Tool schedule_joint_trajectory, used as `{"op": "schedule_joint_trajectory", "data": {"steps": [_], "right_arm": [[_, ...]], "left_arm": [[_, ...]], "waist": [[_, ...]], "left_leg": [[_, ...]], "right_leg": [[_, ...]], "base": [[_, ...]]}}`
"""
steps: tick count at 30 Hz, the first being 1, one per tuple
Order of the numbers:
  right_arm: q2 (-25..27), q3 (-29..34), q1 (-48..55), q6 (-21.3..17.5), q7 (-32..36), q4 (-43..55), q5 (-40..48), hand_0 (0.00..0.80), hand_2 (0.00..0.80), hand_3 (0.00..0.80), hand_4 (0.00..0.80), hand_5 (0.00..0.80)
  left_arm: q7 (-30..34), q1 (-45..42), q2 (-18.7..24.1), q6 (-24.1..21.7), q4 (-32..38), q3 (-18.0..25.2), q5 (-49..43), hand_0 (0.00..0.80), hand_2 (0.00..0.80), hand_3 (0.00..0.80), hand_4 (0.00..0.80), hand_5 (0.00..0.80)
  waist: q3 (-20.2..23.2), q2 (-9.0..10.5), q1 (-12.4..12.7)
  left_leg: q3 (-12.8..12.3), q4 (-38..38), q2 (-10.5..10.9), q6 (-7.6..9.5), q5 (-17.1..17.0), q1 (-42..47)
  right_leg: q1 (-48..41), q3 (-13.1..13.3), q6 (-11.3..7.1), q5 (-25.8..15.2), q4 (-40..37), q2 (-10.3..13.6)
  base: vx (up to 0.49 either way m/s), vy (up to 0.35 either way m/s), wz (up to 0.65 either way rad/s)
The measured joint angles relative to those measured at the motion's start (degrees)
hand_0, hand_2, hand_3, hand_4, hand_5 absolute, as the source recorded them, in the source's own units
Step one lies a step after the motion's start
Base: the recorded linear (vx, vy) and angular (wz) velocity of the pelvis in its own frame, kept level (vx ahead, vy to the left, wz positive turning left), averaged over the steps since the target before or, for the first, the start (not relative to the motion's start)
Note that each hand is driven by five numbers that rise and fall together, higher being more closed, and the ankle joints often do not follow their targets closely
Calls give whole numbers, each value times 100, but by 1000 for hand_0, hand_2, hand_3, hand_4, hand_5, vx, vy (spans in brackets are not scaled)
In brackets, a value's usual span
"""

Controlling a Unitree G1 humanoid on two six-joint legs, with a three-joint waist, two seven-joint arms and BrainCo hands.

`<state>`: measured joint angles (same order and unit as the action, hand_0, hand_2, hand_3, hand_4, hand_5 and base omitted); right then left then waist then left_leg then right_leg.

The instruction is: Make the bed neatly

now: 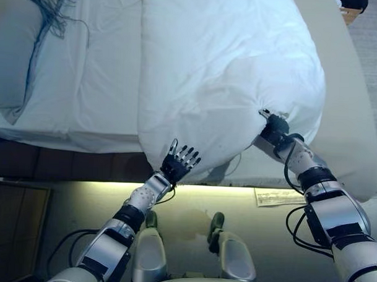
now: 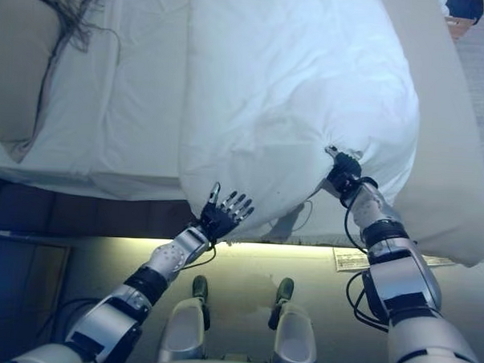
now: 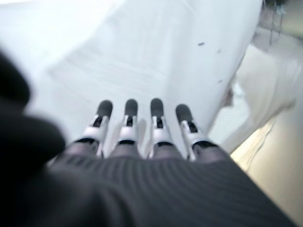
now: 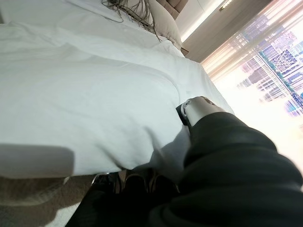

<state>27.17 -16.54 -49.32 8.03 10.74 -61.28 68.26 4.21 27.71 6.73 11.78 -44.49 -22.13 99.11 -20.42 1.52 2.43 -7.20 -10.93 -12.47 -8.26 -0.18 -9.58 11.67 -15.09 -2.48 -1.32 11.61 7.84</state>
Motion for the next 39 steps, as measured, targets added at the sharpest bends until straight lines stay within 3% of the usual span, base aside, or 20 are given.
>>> {"op": "schedule_joint_trajectory", "data": {"steps": [5, 15, 33, 39], "right_arm": [[-194, -18, 0, -67, -119, 10, 181, 800, 800, 800, 800, 800], [-392, -24, 0, -243, -131, 156, 324, 800, 800, 800, 800, 800], [-352, -14, 10, -390, -283, 863, 564, 800, 800, 800, 800, 800], [-358, -14, 10, -391, -302, 992, 567, 800, 800, 800, 800, 800]], "left_arm": [[-288, -28, -181, 118, -223, -41, 1077, 0, 0, 0, 0, 0], [-645, -116, -346, 159, -500, -43, 1243, 0, 0, 0, 0, 0], [-920, -507, -345, 889, -736, -384, 1242, 0, 0, 0, 0, 0], [-370, -383, -345, 899, -718, -417, 1242, 0, 0, 0, 0, 0]], "waist": [[-42, 248, -4], [-217, 551, 0], [-566, 622, 0], [-568, 620, -17]], "left_leg": [[18, 15, -73, -58, -35, -46], [94, 37, -122, -89, -54, -230], [136, 126, -139, -123, -73, -341], [114, 169, -131, -123, -73, -315]], "right_leg": [[2, -26, 51, -39, -83, -81], [67, -106, 61, -111, -244, -138], [78, -186, 61, -178, -448, -182], [69, -184, 56, -181, -483, -181]], "base": [[-26, -97, -1], [-16, -65, 3], [-15, -53, 1], [0, 0, 0]]}}
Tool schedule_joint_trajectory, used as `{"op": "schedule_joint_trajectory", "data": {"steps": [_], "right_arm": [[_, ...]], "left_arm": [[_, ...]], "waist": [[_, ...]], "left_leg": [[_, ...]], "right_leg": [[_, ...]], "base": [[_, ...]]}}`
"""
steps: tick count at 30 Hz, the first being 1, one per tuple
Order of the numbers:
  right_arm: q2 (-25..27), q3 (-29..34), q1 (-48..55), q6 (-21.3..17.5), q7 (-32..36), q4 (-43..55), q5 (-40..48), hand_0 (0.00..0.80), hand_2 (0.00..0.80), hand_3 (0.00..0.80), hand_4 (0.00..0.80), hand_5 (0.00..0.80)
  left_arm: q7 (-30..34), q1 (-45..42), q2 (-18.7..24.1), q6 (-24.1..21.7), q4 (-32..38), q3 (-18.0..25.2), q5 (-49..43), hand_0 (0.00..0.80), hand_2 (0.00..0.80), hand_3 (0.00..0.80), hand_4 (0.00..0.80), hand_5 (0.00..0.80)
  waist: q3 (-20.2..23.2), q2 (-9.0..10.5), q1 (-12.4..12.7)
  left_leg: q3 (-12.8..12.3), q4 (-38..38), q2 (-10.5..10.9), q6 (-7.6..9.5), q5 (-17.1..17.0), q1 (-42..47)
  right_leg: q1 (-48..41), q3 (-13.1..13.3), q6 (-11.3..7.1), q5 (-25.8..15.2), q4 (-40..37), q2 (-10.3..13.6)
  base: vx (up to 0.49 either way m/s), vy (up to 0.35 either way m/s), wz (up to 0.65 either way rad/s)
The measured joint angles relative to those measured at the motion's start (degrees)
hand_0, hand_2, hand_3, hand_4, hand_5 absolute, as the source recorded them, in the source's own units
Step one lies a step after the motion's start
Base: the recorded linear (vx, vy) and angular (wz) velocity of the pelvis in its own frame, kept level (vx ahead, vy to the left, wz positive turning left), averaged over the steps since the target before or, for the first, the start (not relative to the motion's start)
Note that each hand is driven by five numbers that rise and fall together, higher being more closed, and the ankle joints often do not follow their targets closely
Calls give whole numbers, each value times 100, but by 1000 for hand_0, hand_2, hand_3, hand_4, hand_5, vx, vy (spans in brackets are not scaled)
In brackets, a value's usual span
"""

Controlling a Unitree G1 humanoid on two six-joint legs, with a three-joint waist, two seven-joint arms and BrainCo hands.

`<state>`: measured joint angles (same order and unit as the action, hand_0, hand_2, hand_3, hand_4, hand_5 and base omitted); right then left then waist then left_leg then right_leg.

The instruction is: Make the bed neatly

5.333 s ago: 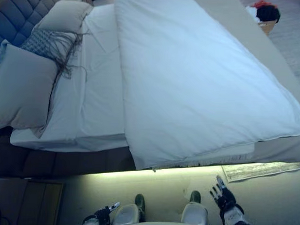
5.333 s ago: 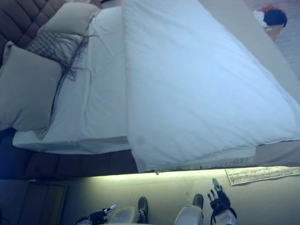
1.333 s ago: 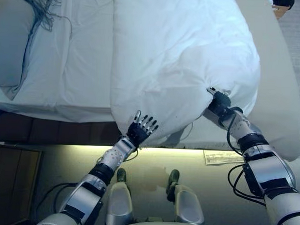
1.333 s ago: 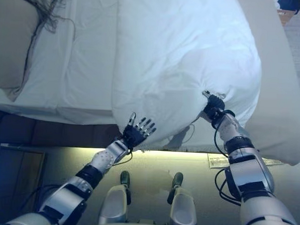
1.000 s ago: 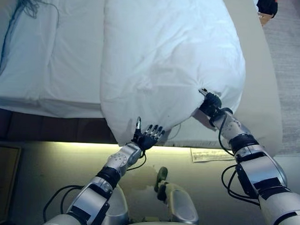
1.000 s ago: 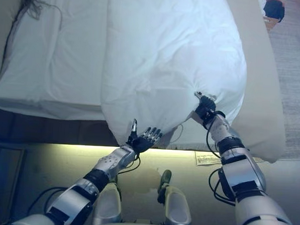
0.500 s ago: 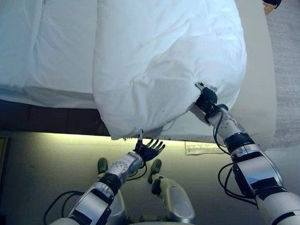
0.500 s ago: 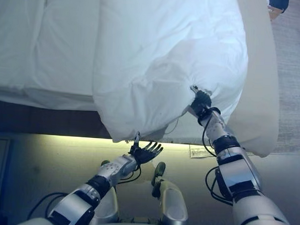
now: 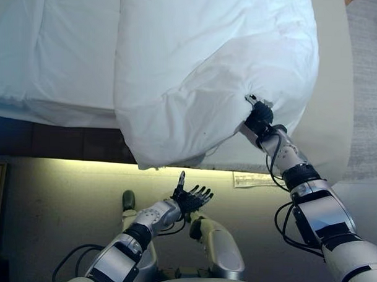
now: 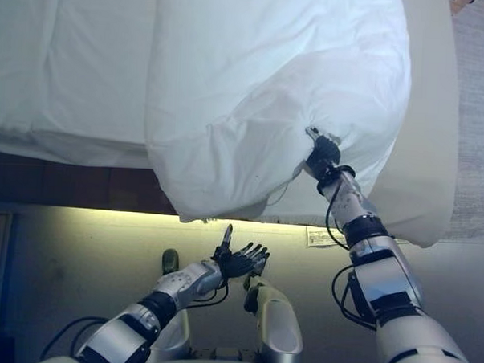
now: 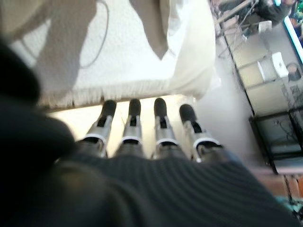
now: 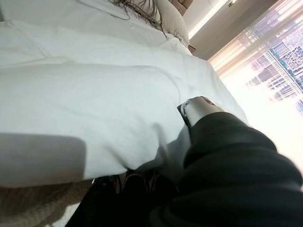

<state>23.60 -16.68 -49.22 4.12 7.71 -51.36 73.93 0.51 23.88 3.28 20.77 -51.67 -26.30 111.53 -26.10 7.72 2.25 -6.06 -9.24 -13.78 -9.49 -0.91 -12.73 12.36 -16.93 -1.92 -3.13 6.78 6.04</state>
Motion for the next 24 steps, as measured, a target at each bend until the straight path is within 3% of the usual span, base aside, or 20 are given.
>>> {"op": "schedule_joint_trajectory", "data": {"steps": [12, 24], "right_arm": [[-193, -11, 1, 12, 11, 42, 0, 800, 800, 800, 800, 800], [-281, -232, 143, 61, 12, 636, 114, 800, 800, 800, 800, 800]], "left_arm": [[754, 737, -198, -836, 358, -48, 2, 0, 0, 0, 0, 0], [1383, 1059, -278, -1415, 358, 535, 5, 0, 0, 0, 0, 0]], "waist": [[-40, 103, -171], [-50, 254, -448]], "left_leg": [[-82, -16, -38, -12, 10, 127], [-242, -35, -179, -52, 35, 267]], "right_leg": [[-74, 89, 15, -19, 0, -52], [-103, 240, 78, -61, -8, -199]], "base": [[7, -4, -3], [29, -27, -8]]}}
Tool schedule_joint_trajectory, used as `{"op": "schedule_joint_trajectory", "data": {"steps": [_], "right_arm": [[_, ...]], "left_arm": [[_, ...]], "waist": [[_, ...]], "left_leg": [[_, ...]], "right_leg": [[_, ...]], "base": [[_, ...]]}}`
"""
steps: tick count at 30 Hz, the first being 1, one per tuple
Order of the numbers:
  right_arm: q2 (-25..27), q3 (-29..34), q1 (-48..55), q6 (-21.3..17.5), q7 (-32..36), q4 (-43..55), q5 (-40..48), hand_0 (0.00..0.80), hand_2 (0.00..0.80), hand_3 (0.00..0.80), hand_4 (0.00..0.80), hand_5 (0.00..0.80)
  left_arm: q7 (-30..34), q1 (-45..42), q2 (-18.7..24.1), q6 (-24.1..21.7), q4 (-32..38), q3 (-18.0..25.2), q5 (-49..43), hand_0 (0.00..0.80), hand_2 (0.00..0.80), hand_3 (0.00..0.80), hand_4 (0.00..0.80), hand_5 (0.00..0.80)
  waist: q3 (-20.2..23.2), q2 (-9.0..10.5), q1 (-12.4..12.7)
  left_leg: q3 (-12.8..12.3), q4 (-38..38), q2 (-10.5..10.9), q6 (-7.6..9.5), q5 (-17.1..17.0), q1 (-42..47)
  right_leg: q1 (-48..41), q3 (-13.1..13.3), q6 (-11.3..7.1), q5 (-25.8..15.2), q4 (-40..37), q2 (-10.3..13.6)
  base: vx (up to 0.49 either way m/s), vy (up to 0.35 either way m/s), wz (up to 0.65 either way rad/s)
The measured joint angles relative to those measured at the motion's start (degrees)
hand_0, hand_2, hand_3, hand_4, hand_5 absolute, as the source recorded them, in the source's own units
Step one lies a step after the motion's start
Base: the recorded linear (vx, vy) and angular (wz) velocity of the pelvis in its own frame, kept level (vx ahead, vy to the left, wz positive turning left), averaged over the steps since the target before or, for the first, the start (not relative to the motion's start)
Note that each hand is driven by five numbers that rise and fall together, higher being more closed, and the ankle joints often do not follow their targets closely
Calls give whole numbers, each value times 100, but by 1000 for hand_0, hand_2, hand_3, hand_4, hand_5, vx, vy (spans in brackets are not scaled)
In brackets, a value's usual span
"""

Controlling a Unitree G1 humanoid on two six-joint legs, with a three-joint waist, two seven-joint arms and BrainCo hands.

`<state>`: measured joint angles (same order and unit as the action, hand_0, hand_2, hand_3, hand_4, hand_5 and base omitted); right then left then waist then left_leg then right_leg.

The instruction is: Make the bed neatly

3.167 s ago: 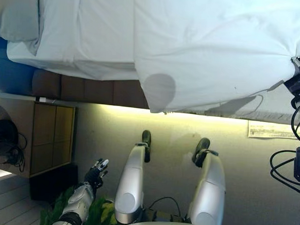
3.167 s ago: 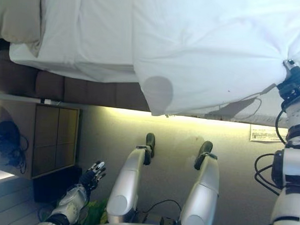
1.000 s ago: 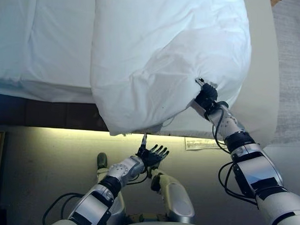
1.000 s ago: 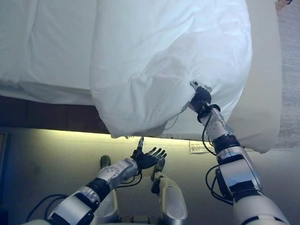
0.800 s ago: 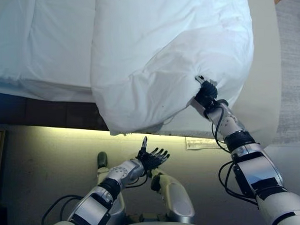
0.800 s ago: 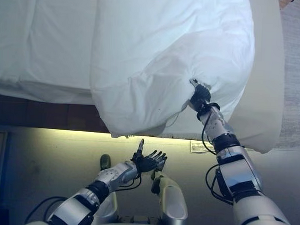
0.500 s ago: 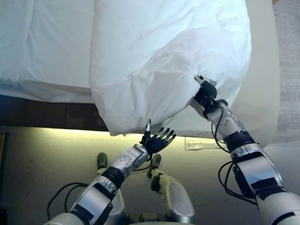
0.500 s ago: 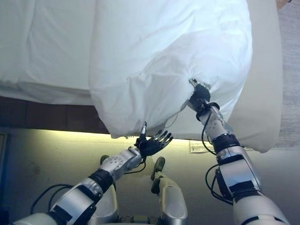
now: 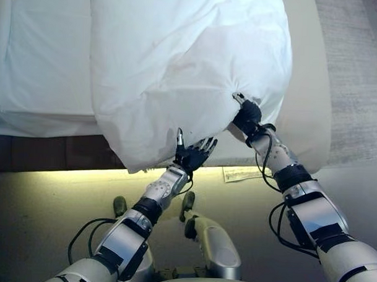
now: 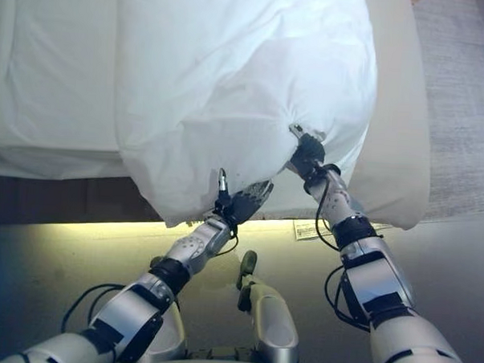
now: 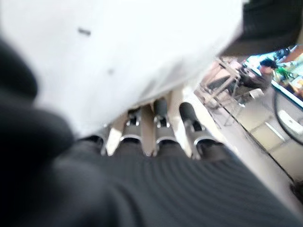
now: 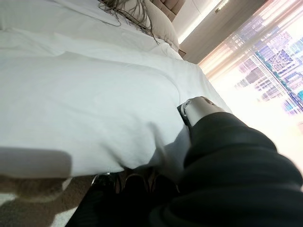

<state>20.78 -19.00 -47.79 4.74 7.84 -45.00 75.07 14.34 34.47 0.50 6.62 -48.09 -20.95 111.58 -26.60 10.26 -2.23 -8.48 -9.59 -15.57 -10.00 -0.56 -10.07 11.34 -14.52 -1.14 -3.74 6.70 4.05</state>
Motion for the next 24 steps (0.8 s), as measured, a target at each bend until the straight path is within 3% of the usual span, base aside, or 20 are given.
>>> {"op": "schedule_joint_trajectory", "data": {"steps": [15, 16, 17, 24], "right_arm": [[-3, -18, 239, 69, 27, 157, 98, 800, 800, 800, 800, 800], [-3, -18, 251, 69, 33, 157, 97, 800, 800, 800, 800, 800], [-3, -18, 258, 69, 35, 157, 97, 800, 800, 800, 800, 800], [-87, -18, 302, 69, 48, 167, 95, 800, 800, 800, 800, 800]], "left_arm": [[82, 271, 100, -252, -28, 426, 0, 0, 0, 0, 0, 0], [67, 283, 117, -258, -28, 426, 0, 373, 373, 373, 373, 373], [61, 293, 135, -263, -27, 426, 0, 800, 800, 800, 800, 800], [-62, 304, 232, -522, -32, 433, 0, 800, 800, 800, 800, 800]], "waist": [[33, 57, 5], [33, 57, 4], [33, 57, 3], [40, 58, 32]], "left_leg": [[-46, -9, -15, -34, 24, 122], [-43, -9, -15, -34, 24, 140], [-36, -12, -16, -34, 24, 146], [28, -56, -13, -34, 24, 145]], "right_leg": [[-127, 31, 11, -12, -56, -17], [-150, 24, 11, -12, -57, -16], [-167, 12, 11, -12, -59, -15], [-231, -33, 11, -12, -71, -12]], "base": [[19, 7, -1], [21, -6, 5], [17, -6, 5], [40, -12, 4]]}}
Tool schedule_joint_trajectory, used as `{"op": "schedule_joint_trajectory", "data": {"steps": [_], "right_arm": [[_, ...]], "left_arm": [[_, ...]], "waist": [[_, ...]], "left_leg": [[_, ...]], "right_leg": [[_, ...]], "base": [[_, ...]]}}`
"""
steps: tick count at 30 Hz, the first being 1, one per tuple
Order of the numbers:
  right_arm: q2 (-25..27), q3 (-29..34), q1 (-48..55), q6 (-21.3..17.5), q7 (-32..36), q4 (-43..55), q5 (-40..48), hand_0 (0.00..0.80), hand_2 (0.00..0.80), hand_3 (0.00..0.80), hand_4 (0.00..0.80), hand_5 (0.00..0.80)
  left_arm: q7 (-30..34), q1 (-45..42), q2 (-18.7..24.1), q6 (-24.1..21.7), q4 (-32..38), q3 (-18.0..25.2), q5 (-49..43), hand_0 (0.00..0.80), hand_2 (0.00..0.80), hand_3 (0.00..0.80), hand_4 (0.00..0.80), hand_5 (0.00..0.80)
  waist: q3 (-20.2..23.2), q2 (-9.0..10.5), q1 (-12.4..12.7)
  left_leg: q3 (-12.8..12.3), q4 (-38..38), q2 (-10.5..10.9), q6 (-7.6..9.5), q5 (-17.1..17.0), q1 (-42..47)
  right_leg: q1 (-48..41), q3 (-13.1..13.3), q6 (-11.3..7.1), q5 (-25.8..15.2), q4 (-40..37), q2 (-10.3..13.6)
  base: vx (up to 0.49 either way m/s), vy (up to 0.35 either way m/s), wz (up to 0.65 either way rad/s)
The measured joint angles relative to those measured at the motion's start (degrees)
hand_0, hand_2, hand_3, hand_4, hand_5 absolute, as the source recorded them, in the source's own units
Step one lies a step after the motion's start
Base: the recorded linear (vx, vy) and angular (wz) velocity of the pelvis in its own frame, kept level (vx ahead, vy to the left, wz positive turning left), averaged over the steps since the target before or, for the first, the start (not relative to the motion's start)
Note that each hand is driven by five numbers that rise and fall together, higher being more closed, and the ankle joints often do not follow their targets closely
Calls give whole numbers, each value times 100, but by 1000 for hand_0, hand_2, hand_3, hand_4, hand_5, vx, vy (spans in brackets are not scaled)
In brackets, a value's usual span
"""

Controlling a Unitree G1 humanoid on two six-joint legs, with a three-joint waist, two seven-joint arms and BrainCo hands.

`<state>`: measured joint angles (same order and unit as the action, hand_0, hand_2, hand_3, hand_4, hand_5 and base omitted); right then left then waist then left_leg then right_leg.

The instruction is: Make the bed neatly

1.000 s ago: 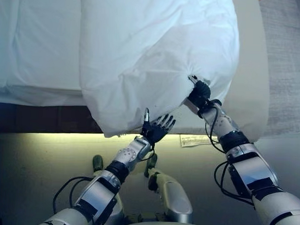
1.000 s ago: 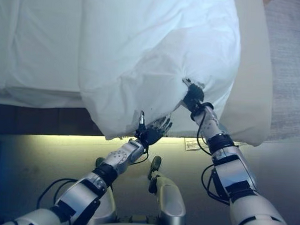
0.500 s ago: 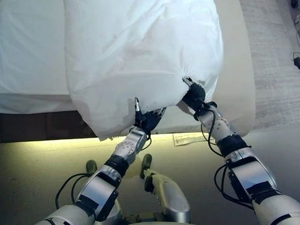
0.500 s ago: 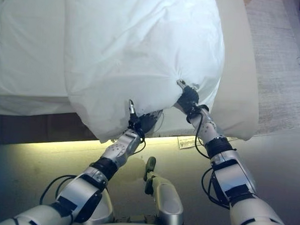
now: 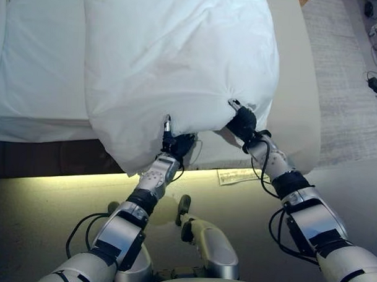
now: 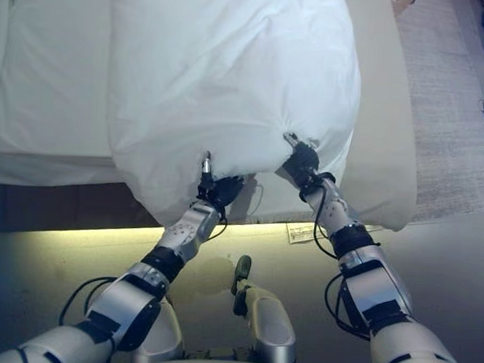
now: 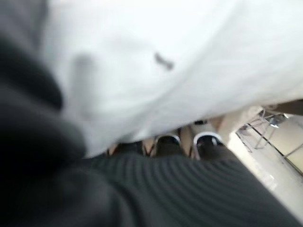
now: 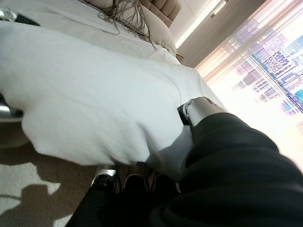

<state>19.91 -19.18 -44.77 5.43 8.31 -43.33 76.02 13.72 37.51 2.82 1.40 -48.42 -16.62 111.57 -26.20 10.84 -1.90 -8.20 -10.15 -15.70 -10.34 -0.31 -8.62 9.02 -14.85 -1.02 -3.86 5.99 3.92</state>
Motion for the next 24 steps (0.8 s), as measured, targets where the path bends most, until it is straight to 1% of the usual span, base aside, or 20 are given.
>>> {"op": "schedule_joint_trajectory", "data": {"steps": [3, 6, 7, 8, 9, 12, 16, 18, 21, 22, 24], "right_arm": [[-129, -3, 25, 4, 8, 0, -7, 800, 800, 800, 800, 800], [-165, -27, 137, 82, 8, 27, -77, 800, 800, 800, 800, 800], [-172, -32, 185, 117, 7, 27, -126, 571, 571, 571, 571, 571], [-188, -32, 231, 127, 6, 34, -182, 417, 417, 417, 417, 417], [-186, -31, 291, 132, 6, 37, -256, 0, 0, 0, 0, 0], [-202, -43, 477, 310, 27, 43, -536, 0, 0, 0, 0, 0], [-221, -115, 918, 510, 151, 38, -930, 0, 0, 0, 0, 0], [-226, -149, 1304, 608, 258, 30, -1229, 0, 0, 0, 0, 0], [-230, -184, 2045, 778, 474, 5, -1748, 0, 0, 0, 0, 0], [-232, -176, 2275, 821, 599, -42, -1896, 0, 0, 0, 0, 0], [-213, -172, 2772, 907, 854, -129, -2162, 0, 0, 0, 0, 0]], "left_arm": [[-52, 0, 2, -109, 0, 68, 0, 800, 800, 800, 800, 800], [-131, -1, -1, -123, -12, 91, -1, 800, 800, 800, 800, 800], [-159, -4, -2, -124, -19, 91, -1, 800, 800, 800, 800, 800], [-181, -5, 4, -130, -19, 92, -1, 800, 800, 800, 800, 800], [-201, -6, 1, -164, -20, 94, -1, 800, 800, 800, 800, 800], [-214, -30, 106, -176, -47, 207, -2, 800, 800, 800, 800, 800], [-252, -251, 237, -191, -89, 269, -1, 800, 800, 800, 800, 800], [-255, -482, 252, -189, -91, 344, -2, 800, 800, 800, 800, 800], [-256, -882, 297, -191, -82, 491, -6, 800, 800, 800, 800, 800], [-252, -1036, 307, -165, -69, 612, -49, 800, 800, 800, 800, 800], [-252, -1386, 335, -121, -71, 996, -205, 800, 800, 800, 800, 800]], "waist": [[5, 0, 3], [32, -14, 8], [43, -21, 21], [54, -28, 83], [75, -39, 117], [153, -79, 142], [405, -187, 140], [589, -260, 127], [740, -395, 128], [790, -436, 130], [853, -520, 116]], "left_leg": [[22, -12, 1, 0, 0, -2], [63, -15, 7, 0, 0, 1], [70, -13, 12, 0, 0, 12], [69, -9, 17, 0, 0, 24], [66, -8, 20, 0, 0, 27], [79, 6, 38, 2, -1, 50], [122, 99, 85, 19, -12, 146], [116, 214, 130, 36, -24, 229], [112, 388, 197, 60, -40, 435], [109, 445, 217, 71, -49, 484], [84, 586, 263, 86, -70, 658]], "right_leg": [[-18, -16, 0, 0, 0, 1], [-65, -59, 0, 0, -25, 5], [-87, -69, -1, -1, -34, 8], [-96, -70, -1, -1, -35, 15], [-97, -69, -3, -2, -37, 17], [-125, -83, -8, -3, -39, 34], [-280, -142, -44, -23, -174, 59], [-355, -151, -71, -34, -253, 89], [-545, -170, -131, -33, -379, 141], [-589, -178, -146, -43, -429, 158], [-737, -193, -187, -39, -519, 191]], "base": [[9, 5, 2], [25, 39, 7], [26, 50, 5], [18, 55, 2], [19, 64, 0], [20, 70, 2], [26, 110, 8], [41, 141, 5], [48, 155, 6], [77, 173, 4], [104, 205, 4]]}}
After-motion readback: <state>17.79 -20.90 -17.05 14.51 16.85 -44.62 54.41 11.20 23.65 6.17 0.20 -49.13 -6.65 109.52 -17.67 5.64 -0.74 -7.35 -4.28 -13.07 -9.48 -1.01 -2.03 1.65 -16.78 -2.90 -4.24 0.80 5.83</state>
